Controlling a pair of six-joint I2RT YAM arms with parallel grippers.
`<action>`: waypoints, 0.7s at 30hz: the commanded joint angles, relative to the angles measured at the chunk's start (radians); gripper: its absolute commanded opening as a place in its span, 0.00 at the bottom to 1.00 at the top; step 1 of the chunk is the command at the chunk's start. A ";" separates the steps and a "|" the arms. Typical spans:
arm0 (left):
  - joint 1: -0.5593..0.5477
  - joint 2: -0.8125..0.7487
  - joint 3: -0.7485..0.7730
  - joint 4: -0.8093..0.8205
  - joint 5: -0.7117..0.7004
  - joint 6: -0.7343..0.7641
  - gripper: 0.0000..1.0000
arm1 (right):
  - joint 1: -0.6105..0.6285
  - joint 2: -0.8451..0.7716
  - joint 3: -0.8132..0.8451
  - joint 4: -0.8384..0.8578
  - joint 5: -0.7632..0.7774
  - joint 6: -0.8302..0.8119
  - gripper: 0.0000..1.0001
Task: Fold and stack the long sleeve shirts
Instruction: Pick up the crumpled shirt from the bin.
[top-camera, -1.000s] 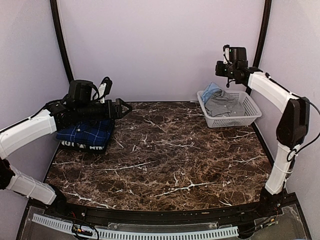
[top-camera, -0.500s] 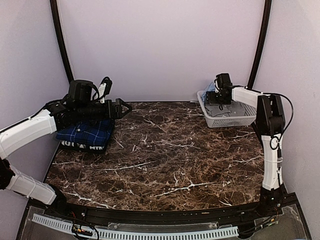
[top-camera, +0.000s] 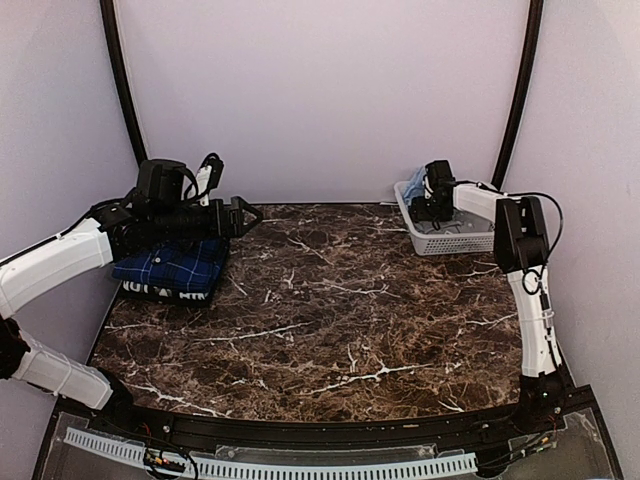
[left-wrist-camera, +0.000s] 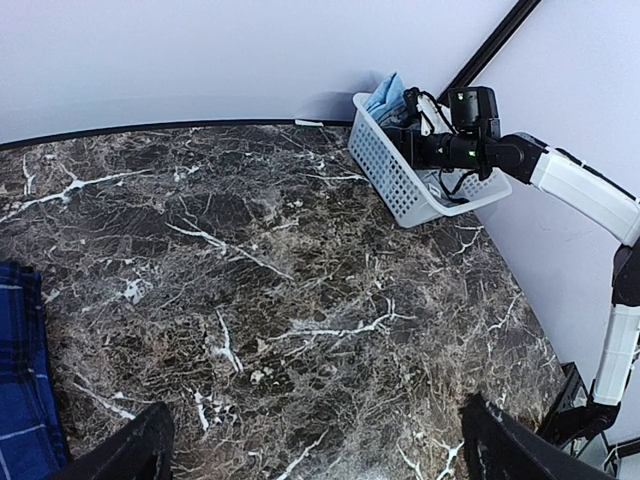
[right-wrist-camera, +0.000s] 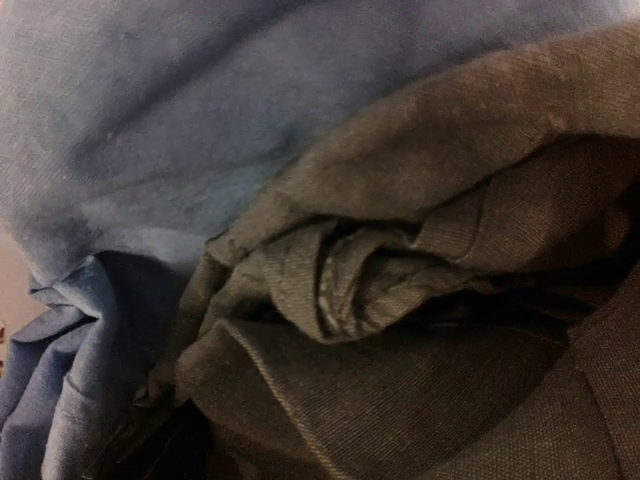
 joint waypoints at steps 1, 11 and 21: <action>-0.004 -0.012 0.027 -0.018 -0.005 0.013 0.99 | -0.017 -0.004 -0.038 -0.023 -0.019 0.028 0.55; -0.004 -0.015 0.029 -0.016 0.003 0.002 0.99 | -0.018 -0.154 -0.062 0.024 0.007 0.033 0.00; -0.004 -0.021 0.025 -0.011 0.008 -0.002 0.99 | -0.018 -0.270 -0.093 0.043 -0.028 0.049 0.00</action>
